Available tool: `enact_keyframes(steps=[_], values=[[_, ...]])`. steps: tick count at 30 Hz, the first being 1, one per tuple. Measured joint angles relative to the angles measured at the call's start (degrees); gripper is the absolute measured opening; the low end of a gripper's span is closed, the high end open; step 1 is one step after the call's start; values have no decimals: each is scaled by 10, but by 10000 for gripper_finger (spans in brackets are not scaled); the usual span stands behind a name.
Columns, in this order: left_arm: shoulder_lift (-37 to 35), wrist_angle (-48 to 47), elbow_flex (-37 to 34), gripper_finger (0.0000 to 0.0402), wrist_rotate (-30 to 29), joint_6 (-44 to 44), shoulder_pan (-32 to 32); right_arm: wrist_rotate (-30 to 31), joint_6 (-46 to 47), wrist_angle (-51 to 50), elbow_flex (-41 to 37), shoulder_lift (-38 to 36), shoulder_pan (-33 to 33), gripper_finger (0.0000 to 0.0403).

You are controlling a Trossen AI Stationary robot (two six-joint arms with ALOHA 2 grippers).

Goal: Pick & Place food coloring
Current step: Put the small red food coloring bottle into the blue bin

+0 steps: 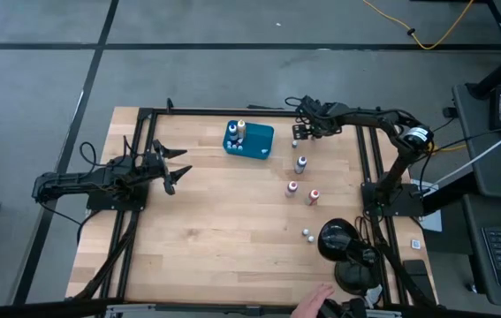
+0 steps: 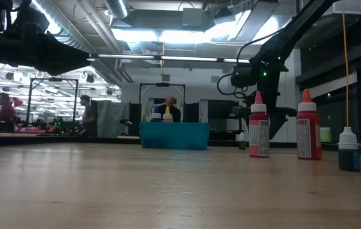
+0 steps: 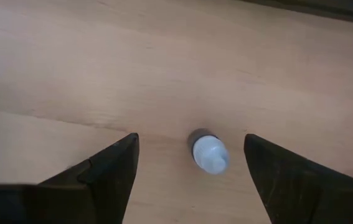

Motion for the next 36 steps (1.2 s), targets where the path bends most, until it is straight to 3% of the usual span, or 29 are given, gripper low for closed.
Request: enact_keyframes(steps=[28,36], values=[[0,0,0,267,0,0,0,12,13,-11,0,-1,2,63],[0,0,0,267,0,0,0,-4,-13,-36,23,-27,9,65]])
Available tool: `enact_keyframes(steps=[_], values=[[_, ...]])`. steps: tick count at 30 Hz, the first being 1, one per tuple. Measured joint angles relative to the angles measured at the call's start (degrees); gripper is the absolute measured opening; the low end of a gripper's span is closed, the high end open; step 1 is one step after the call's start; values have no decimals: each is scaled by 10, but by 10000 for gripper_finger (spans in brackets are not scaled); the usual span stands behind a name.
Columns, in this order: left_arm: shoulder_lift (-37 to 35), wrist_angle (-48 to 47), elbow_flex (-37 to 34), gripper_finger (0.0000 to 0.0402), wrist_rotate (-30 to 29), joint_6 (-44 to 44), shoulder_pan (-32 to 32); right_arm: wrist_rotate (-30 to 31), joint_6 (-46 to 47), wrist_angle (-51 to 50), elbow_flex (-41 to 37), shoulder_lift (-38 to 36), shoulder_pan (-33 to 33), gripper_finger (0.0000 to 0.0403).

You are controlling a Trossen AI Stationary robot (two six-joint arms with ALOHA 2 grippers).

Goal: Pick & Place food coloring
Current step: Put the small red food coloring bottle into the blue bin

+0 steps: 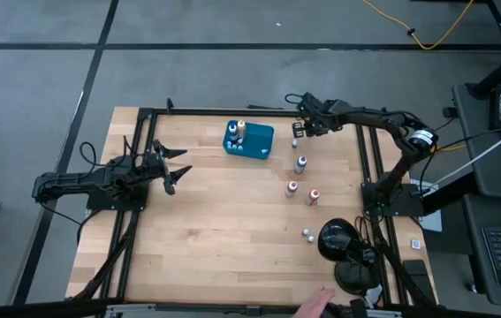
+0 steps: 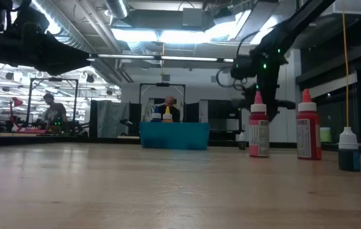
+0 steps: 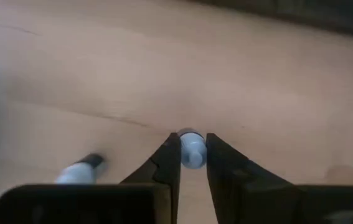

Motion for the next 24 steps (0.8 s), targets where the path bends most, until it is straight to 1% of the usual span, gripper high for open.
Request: enact_keyframes(steps=[3,6,11,17,24], values=[[0,0,0,267,0,0,0,0,-16,-22,20,-25,5,67],[0,0,0,267,0,0,0,0,-44,-33,47,-52,16,57],[0,0,0,267,0,0,0,-10,-109,-48,110,-63,64,57],[0,0,0,267,0,0,0,-24,-165,-47,199,-24,123,57],[0,0,0,267,0,0,0,-53,-213,-36,286,59,176,57]])
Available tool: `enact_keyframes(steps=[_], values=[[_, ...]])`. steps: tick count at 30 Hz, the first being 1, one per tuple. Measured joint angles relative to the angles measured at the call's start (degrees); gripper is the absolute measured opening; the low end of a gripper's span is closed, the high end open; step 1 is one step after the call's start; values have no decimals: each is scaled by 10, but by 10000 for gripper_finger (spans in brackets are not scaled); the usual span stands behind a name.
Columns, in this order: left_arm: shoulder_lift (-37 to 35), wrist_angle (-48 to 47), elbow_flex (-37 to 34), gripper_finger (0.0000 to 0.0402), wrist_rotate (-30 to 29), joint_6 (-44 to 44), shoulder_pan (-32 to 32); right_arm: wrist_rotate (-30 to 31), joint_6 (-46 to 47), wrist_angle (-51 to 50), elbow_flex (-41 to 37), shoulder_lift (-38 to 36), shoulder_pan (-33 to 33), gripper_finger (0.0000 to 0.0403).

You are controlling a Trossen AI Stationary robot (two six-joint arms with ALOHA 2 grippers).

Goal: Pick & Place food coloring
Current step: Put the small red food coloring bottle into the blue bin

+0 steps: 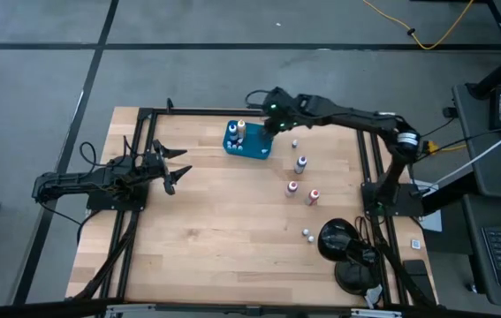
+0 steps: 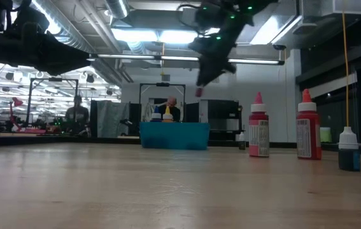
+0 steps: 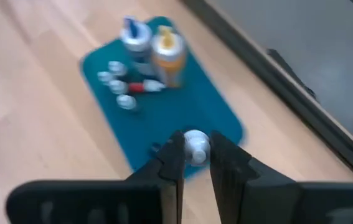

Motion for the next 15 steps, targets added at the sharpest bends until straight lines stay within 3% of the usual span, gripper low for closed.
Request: enact_keyframes(steps=[7,15], values=[[0,0,0,267,0,0,0,-29,-21,15,39,93,37,57],[0,0,0,267,0,0,0,-28,-55,68,40,149,56,57]])
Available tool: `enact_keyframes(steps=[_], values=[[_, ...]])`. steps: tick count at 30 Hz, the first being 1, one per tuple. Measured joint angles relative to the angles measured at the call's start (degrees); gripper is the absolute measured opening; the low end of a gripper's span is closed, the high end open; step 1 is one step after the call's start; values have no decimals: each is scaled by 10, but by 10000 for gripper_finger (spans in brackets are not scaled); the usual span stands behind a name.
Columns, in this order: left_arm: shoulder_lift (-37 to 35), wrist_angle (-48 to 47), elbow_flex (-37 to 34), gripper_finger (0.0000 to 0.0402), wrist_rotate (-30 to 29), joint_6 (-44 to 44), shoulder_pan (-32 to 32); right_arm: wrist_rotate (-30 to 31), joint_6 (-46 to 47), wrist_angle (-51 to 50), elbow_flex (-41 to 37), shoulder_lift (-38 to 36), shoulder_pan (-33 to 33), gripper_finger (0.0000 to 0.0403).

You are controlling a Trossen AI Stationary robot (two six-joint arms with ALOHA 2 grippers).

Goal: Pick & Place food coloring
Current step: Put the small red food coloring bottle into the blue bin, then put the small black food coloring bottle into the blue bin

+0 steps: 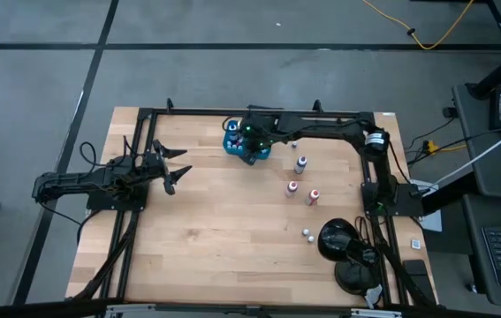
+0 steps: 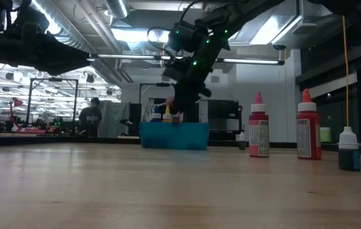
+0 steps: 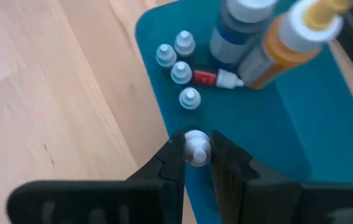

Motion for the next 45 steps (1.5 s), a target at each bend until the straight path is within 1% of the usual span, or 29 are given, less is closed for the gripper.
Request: enact_keyframes(steps=[8,14,18,21,28,31,35,40,45], values=[[0,0,0,267,0,0,0,17,-31,31,0,33,3,57],[0,0,0,267,0,0,0,19,-63,46,0,56,3,57],[0,0,0,267,0,0,0,18,-67,47,0,62,3,59],[0,0,0,267,0,0,0,17,-73,47,0,62,3,73],[0,0,0,267,0,0,0,17,-82,46,0,62,3,121],[0,0,0,267,0,0,0,17,-82,46,0,62,3,130],[0,0,0,267,0,0,0,15,-82,46,0,61,0,132],[0,0,0,267,0,0,0,16,-81,21,-1,30,-10,132],[0,0,0,267,0,0,0,24,-66,-21,-1,-23,-22,133]])
